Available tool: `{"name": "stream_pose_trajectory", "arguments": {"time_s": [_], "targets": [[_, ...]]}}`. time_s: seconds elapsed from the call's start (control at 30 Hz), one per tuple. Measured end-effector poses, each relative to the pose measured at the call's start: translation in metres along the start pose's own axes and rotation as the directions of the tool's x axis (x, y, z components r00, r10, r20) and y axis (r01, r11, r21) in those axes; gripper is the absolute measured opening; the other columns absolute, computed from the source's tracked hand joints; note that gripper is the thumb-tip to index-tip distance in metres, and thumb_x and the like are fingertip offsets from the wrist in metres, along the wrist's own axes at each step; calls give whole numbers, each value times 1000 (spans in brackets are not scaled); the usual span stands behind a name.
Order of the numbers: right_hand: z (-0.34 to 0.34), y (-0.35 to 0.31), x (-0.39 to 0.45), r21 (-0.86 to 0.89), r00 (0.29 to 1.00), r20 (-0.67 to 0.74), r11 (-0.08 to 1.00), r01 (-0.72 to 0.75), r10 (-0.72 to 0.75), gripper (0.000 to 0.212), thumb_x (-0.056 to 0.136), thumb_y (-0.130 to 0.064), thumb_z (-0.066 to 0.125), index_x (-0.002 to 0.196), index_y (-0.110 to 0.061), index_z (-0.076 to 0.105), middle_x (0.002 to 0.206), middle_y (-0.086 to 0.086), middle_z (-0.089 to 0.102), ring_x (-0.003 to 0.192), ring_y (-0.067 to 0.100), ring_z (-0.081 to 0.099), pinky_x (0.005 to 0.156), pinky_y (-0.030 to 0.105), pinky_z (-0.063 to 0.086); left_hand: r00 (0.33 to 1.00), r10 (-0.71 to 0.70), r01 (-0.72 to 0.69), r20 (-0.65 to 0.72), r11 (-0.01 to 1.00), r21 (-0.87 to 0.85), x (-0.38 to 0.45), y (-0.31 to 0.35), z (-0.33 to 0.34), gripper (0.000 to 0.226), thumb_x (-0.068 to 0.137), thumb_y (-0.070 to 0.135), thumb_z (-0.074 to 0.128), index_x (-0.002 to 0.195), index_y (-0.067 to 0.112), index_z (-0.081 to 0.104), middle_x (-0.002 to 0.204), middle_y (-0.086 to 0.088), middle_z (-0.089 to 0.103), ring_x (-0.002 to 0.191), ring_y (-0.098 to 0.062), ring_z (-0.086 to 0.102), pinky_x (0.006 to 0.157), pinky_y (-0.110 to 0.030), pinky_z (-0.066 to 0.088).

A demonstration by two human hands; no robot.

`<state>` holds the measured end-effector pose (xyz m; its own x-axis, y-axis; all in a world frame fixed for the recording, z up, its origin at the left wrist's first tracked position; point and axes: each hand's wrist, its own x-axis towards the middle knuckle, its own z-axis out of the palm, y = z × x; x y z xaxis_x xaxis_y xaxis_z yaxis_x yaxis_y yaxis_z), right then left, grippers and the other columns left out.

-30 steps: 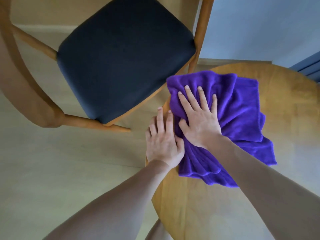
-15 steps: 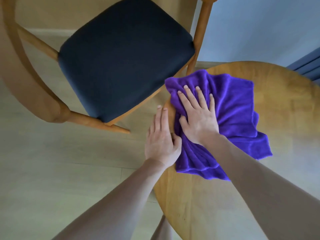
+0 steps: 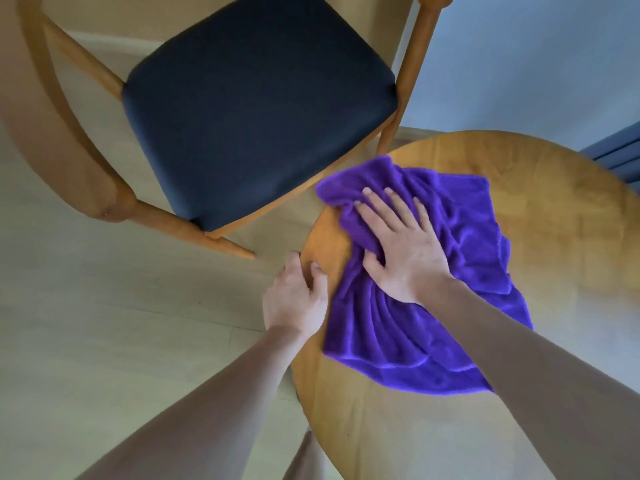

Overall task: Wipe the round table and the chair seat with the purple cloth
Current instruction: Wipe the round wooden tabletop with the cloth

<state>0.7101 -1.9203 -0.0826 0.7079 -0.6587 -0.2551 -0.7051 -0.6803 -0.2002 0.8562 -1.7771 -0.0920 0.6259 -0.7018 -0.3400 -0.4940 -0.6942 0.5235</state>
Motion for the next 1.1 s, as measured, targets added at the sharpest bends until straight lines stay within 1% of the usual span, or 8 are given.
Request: {"name": "stream_pose_trajectory", "arguments": {"time_s": [0.17, 0.3, 0.43, 0.53, 0.63, 0.73, 0.93, 1.1], "targets": [[-1, -32, 20, 103, 939, -80, 940, -326, 334, 79, 87, -45, 27, 163, -23, 15, 172, -2, 6, 158, 29, 2, 125, 58, 0, 1000, 8, -8, 30, 1000, 6, 1, 1, 0, 24, 101, 36, 42, 110, 14, 46, 79, -7, 61, 76, -39, 62, 64, -40, 44], [9, -52, -15, 19, 999, 0, 999, -45, 45, 79, 89, -43, 30, 163, -22, 16, 172, -1, 4, 158, 29, 1, 125, 59, 3, 999, 3, -3, 37, 1000, 9, 0, -1, 1, 27, 99, 38, 41, 114, 15, 47, 96, -14, 68, 86, -41, 65, 68, -41, 45], [9, -23, -30, 23, 973, 66, 976, 218, -219, 79, 88, -42, 33, 163, -26, 17, 172, -6, 3, 158, 22, -1, 126, 53, -2, 991, 131, -131, -3, 990, 43, -1, 0, 0, 58, 90, 37, 36, 145, 18, 41, 138, -7, 57, 121, -30, 55, 101, -46, 44], [4, -9, -17, 44, 993, 17, 992, 114, -115, 79, 86, -45, 35, 162, -28, 21, 172, -9, 6, 158, 19, 1, 127, 52, 1, 960, 281, -278, 8, 944, 176, -2, -1, -2, 75, 88, 34, 37, 160, 16, 23, 167, -5, 29, 147, -26, 35, 118, -46, 31], [2, -16, -3, 93, 996, -53, 993, -67, 72, 79, 86, -47, 34, 162, -26, 22, 171, -7, 9, 158, 22, 4, 127, 53, 1, 934, 353, -357, 59, 906, 226, -1, -5, -2, 80, 88, 33, 39, 163, 12, 17, 172, -5, 13, 154, -25, 25, 122, -45, 27], [4, -22, -3, 103, 993, -71, 991, -86, 94, 78, 88, -45, 34, 162, -24, 24, 171, -5, 11, 158, 24, 5, 127, 53, 0, 930, 361, -368, 73, 900, 233, -1, -5, -2, 80, 89, 31, 38, 163, 10, 16, 173, -5, 12, 156, -23, 21, 125, -43, 24], [-5, 28, -6, 98, 990, -36, 986, 138, -135, 77, 86, -41, 41, 160, -27, 29, 170, -9, 15, 158, 19, 7, 127, 49, 0, 936, 344, -353, 77, 911, 215, 0, -3, -2, 79, 89, 34, 37, 163, 13, 17, 171, -3, 19, 154, -23, 27, 123, -45, 29], [-12, 13, 10, 140, 980, -78, 975, -174, 186, 78, 85, -41, 37, 161, -25, 25, 171, -7, 12, 158, 22, 4, 127, 53, 0, 939, 331, -344, 95, 916, 205, 0, -2, -2, 80, 88, 34, 37, 163, 15, 16, 170, -3, 22, 148, -25, 35, 121, -45, 33]]}}
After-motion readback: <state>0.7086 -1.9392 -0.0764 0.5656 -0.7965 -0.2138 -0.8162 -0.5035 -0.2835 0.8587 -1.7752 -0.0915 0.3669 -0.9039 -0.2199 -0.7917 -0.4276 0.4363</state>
